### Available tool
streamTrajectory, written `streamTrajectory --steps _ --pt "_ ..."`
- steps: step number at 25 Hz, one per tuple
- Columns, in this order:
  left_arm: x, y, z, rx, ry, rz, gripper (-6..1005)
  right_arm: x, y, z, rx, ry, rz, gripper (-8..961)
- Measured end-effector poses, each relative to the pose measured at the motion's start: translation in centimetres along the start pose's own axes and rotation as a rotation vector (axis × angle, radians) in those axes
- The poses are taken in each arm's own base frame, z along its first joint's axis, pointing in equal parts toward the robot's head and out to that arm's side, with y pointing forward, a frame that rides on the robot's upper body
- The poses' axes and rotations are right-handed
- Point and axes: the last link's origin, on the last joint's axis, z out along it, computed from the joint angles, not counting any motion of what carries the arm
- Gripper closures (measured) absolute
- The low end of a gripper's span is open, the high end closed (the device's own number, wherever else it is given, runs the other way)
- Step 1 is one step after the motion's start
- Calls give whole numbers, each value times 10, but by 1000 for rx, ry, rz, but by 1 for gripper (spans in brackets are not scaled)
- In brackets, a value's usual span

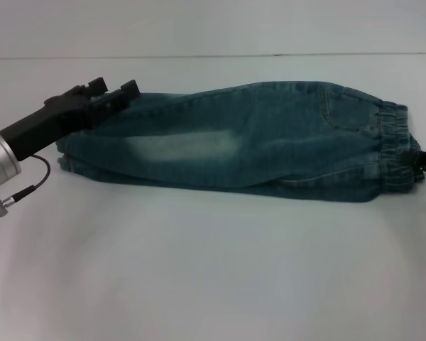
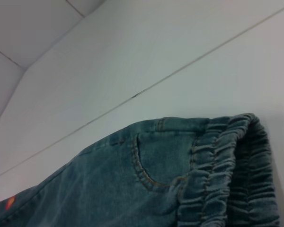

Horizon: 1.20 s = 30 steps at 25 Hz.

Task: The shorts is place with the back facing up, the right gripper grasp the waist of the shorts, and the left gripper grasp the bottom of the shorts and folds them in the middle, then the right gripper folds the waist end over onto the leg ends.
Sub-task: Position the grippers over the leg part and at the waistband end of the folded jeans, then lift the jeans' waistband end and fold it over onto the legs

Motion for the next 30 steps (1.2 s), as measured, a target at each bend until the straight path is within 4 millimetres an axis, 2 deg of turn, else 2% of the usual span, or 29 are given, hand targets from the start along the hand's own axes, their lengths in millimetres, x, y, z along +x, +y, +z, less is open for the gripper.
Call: streamTrajectory --steps 9,17,23,30 --pt "-11 8 9 -39 32 5 129 -3 5 -2 -45 -17 -4 911" --pt "-20 17 25 -80 19 4 134 -4 4 -11 -68 -35 12 931" --pt "-31 29 40 -112 25 8 138 -9 4 -30 -134 -79 20 931" --pt "-42 41 54 -108 103 68 143 -19 12 -52 -186 -109 -51 930"
